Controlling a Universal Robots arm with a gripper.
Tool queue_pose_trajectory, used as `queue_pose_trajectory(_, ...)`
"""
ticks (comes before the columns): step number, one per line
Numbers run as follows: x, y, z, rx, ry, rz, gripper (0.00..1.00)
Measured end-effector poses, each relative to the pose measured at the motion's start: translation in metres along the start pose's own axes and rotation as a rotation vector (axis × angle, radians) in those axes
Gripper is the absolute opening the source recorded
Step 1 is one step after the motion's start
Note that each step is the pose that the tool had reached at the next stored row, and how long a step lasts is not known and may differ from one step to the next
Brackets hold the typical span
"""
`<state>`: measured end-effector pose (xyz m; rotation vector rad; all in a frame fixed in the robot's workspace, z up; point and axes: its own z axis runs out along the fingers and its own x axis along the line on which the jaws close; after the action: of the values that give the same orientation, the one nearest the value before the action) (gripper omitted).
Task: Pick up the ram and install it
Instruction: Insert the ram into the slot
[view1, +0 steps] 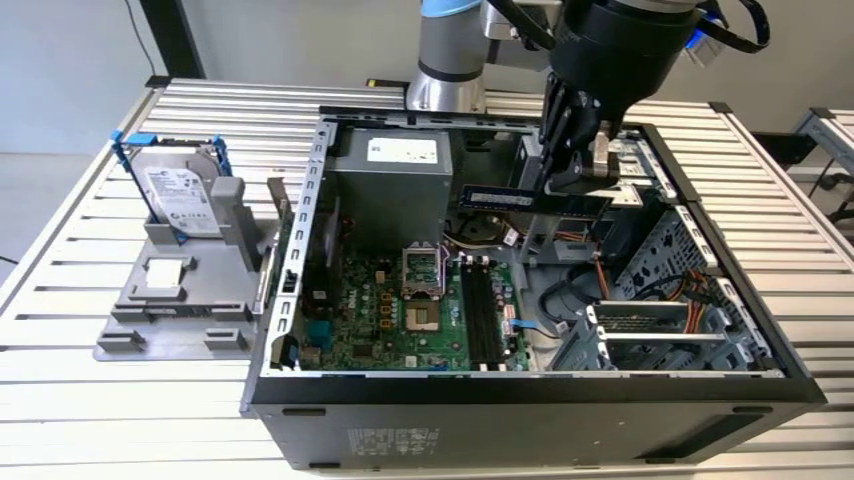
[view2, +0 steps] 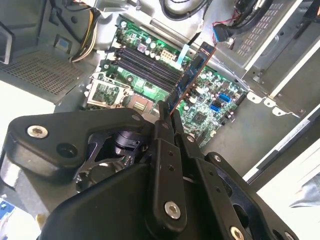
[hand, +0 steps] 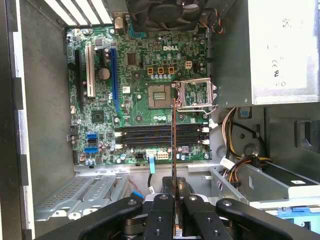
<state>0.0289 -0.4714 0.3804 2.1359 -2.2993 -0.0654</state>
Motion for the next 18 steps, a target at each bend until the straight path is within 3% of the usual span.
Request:
queue_pose_trajectory(3, 0.0000, 0.0000, 0.0000, 0.0002, -0.0002, 0.007, 0.00)
queue_pose_trajectory(18, 0.0000, 0.0000, 0.0000, 0.0061, -0.0074, 0.229, 0.00)
